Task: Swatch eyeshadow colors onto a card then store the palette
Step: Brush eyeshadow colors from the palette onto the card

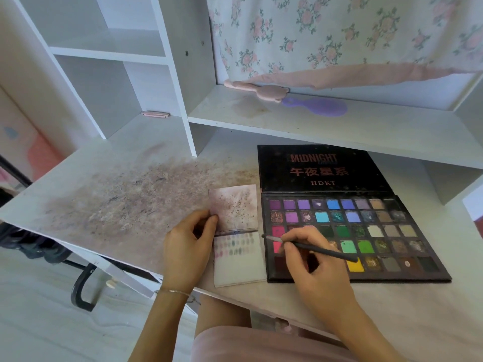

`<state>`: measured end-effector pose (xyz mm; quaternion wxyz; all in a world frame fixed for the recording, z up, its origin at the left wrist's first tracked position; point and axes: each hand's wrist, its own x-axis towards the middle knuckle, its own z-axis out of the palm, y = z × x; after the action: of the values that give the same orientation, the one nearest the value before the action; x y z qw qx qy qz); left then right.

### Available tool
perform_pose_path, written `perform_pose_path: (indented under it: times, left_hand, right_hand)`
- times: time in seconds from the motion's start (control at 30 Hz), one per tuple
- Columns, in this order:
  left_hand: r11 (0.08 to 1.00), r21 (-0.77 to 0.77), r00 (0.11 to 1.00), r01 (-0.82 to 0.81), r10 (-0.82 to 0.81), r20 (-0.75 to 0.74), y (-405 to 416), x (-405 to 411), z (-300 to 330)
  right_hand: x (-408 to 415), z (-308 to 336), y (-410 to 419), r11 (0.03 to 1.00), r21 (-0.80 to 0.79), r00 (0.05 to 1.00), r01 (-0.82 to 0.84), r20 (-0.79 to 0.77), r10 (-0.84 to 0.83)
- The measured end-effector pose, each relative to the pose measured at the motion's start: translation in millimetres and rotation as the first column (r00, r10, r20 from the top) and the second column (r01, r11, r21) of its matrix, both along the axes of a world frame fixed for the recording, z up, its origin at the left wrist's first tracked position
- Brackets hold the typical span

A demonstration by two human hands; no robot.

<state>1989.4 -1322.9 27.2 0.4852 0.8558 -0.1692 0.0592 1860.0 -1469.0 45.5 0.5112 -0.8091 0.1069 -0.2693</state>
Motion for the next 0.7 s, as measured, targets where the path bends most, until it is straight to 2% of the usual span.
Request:
perform_pose_path:
  times: [0.1,0.2,0.33,0.7]
  left_hand:
    - [1.000,-0.003,1.000,0.016,-0.016,-0.011,1,1,1]
    - [0.995,-0.005,0.992,0.096,-0.097,-0.076,4,6,5]
    - [0.984,0.011,0.979,0.178,-0.176,-0.104,9,13,8]
    - [0.986,0.052,0.985,0.161,-0.157,-0.078,7,14,4]
  right_hand:
    - [9,0,14,0.994,-0.035,0.994,-0.105,-0.008,0.105]
    - [17,0,26,0.985,0.021,0.985,-0.173,-0.022,0.174]
    - [24,-2,34,0.985,0.030,0.984,-0.168,-0.057,0.169]
    - [27,-4,33,0.986,0.039,0.980,-0.161,-0.114,0.165]
